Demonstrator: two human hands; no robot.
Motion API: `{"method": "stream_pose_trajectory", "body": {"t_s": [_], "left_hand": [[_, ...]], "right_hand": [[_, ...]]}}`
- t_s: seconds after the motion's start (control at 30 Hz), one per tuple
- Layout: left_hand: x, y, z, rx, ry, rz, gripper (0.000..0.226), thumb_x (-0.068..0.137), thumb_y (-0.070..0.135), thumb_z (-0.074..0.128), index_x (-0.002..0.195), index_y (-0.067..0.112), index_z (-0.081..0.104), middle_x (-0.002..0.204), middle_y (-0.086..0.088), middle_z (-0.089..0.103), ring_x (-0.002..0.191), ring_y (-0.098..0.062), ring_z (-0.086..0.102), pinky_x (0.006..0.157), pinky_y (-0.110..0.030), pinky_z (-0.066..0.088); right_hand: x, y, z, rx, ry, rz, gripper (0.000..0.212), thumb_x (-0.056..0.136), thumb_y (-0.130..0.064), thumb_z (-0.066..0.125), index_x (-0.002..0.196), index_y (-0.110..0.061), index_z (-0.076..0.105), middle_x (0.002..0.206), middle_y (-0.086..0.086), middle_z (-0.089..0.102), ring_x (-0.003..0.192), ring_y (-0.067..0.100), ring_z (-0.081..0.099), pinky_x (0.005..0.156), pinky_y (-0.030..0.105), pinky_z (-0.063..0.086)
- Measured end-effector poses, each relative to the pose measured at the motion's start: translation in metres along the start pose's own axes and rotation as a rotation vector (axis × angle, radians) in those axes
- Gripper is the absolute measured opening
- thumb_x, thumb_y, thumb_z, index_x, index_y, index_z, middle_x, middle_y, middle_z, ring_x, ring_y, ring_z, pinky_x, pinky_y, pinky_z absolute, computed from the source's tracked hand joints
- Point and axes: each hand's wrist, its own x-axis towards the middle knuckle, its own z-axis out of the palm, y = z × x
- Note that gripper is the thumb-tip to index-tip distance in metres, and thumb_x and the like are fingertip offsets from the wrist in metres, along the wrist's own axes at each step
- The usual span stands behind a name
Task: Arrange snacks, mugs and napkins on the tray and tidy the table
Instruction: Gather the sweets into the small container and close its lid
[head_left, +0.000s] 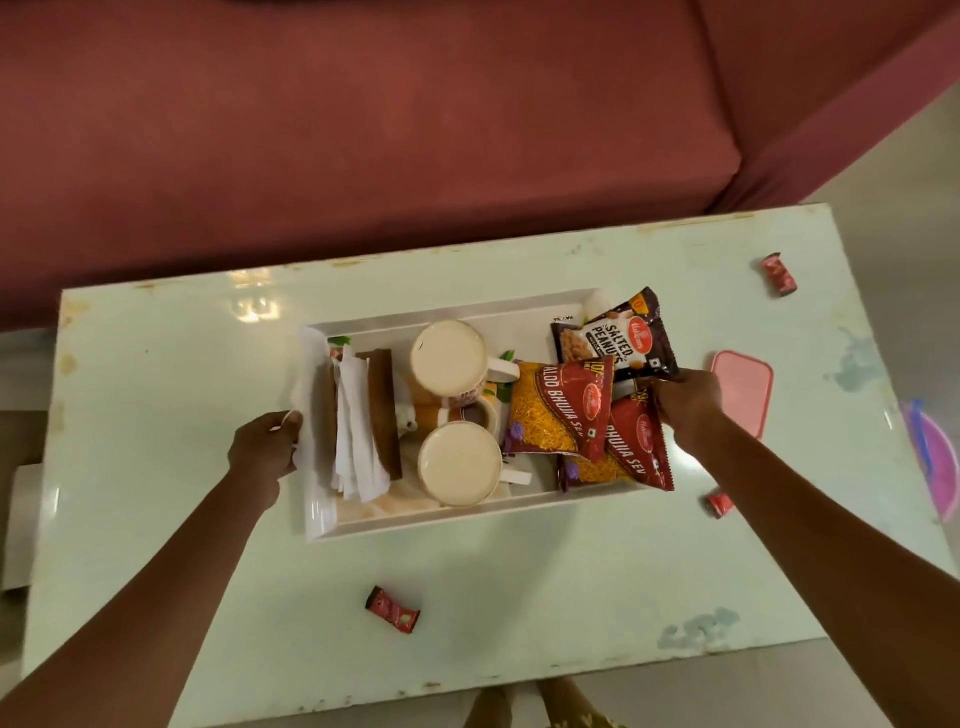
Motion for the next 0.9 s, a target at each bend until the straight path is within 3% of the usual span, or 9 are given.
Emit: {"method": "stream_pose_trajectory", "body": {"t_s": [0.1,0.27,0.4,0.5,0.67,0.8,0.9], "left_hand": [[0.001,-0.001,0.004,-0.014,-0.003,-0.027,0.03,0.09,0.02,0.055,0.115,0.003,0.06,0.095,-0.014,0.053,0.07,-0.023,0.049,0.06,-0.027,0.05],[0.003,-0.01,0.011,-0.047,0.01,-0.069,0.029,0.09,0.019,0.056,0.114,0.003,0.06,0.097,-0.014,0.054,0.085,-0.027,0.05,0.063,-0.029,0.048],[0.001,-0.013,0.015,-0.055,0.014,-0.084,0.028,0.09,0.018,0.055,0.114,0.004,0.06,0.097,-0.014,0.055,0.086,-0.027,0.051,0.078,-0.038,0.049],[0.001,-0.013,0.016,-0.067,0.012,-0.076,0.028,0.091,0.018,0.054,0.114,0.003,0.06,0.097,-0.014,0.055,0.087,-0.028,0.051,0.082,-0.038,0.047],[-0.001,-0.019,0.018,-0.066,0.02,-0.079,0.03,0.091,0.02,0.053,0.116,0.003,0.059,0.098,-0.015,0.054,0.089,-0.027,0.05,0.084,-0.039,0.048],[-0.004,-0.022,0.017,-0.072,0.015,-0.09,0.032,0.091,0.021,0.054,0.118,0.004,0.058,0.114,-0.026,0.059,0.092,-0.03,0.052,0.085,-0.041,0.047],[-0.009,-0.022,0.017,-0.084,0.022,-0.101,0.031,0.091,0.021,0.054,0.118,0.006,0.058,0.123,-0.023,0.058,0.111,-0.039,0.055,0.096,-0.046,0.047]], "right_hand": [[0.002,0.002,0.0,0.0,0.002,0.022,0.018,0.082,-0.001,0.061,0.1,0.002,0.066,0.064,0.004,0.057,0.055,0.018,0.052,0.056,0.03,0.049],[0.007,0.007,0.001,0.003,-0.004,0.046,0.01,0.082,-0.002,0.064,0.091,-0.004,0.065,0.064,0.004,0.057,0.054,0.018,0.054,0.039,0.019,0.048],[0.01,0.013,0.0,0.002,0.001,0.067,0.002,0.082,-0.002,0.063,0.082,-0.003,0.065,0.065,0.005,0.058,0.056,0.019,0.054,0.054,0.029,0.052],[0.011,0.016,0.0,-0.008,0.005,0.063,0.011,0.083,-0.003,0.061,0.073,-0.008,0.062,0.065,0.004,0.058,0.056,0.019,0.055,0.052,0.027,0.052],[0.009,0.017,0.0,-0.032,0.015,0.043,0.008,0.084,-0.002,0.059,0.088,-0.001,0.065,0.067,0.005,0.058,0.07,0.027,0.058,0.068,0.038,0.051],[0.005,0.017,0.0,-0.053,0.03,0.044,0.014,0.084,-0.004,0.059,0.096,-0.002,0.066,0.066,0.003,0.059,0.06,0.02,0.056,0.059,0.032,0.049],[0.004,0.018,0.0,-0.066,0.034,0.043,0.017,0.084,-0.004,0.059,0.099,-0.001,0.066,0.066,0.002,0.058,0.058,0.017,0.055,0.056,0.031,0.048]]}}
